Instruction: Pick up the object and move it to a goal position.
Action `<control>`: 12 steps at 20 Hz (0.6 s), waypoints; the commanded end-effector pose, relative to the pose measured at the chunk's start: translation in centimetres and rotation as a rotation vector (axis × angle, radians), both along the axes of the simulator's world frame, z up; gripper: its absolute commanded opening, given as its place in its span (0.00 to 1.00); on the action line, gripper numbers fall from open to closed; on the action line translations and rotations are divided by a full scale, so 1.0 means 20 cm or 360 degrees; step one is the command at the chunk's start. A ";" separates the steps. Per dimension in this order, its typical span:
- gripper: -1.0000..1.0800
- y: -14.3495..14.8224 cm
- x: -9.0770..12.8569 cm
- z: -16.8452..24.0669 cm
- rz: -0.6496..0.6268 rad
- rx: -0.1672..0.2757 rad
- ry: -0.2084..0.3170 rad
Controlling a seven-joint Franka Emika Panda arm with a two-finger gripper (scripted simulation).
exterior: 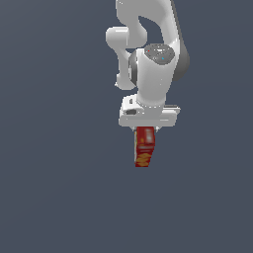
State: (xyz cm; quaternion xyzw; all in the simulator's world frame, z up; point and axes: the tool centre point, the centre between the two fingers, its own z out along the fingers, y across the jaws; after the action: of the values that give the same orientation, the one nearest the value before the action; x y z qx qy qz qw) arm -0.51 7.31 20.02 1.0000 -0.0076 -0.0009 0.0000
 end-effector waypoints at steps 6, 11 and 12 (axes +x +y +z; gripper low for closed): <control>0.00 -0.10 0.07 0.17 0.0000 0.0001 -0.0003; 0.00 -0.19 0.14 0.34 0.0000 0.0001 -0.0003; 0.00 -0.22 0.16 0.38 0.0000 0.0001 -0.0003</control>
State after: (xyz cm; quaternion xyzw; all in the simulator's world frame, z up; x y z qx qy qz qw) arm 2.23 3.64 26.43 1.0000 -0.0078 -0.0005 -0.0003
